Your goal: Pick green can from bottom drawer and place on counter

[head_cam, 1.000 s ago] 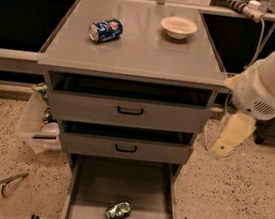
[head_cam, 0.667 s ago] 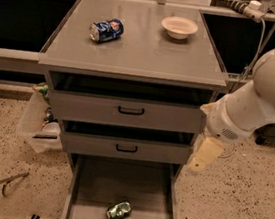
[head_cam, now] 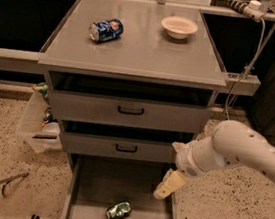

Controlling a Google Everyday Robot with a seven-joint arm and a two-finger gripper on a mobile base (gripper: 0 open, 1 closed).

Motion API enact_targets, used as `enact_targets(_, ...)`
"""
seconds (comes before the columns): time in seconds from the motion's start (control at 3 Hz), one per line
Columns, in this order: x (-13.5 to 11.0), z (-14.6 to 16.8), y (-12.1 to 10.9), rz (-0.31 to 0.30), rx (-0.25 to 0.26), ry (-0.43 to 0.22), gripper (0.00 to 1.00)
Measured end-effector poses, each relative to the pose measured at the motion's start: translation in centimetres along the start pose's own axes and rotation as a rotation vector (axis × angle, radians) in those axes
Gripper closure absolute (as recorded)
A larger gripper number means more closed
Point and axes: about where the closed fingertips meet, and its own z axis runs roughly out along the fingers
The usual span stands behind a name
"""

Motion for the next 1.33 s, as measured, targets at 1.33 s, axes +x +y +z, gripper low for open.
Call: enact_targets(1.33, 5.5, 11.5, -2.5, 0.041, 0.026, -0.138, 0.00)
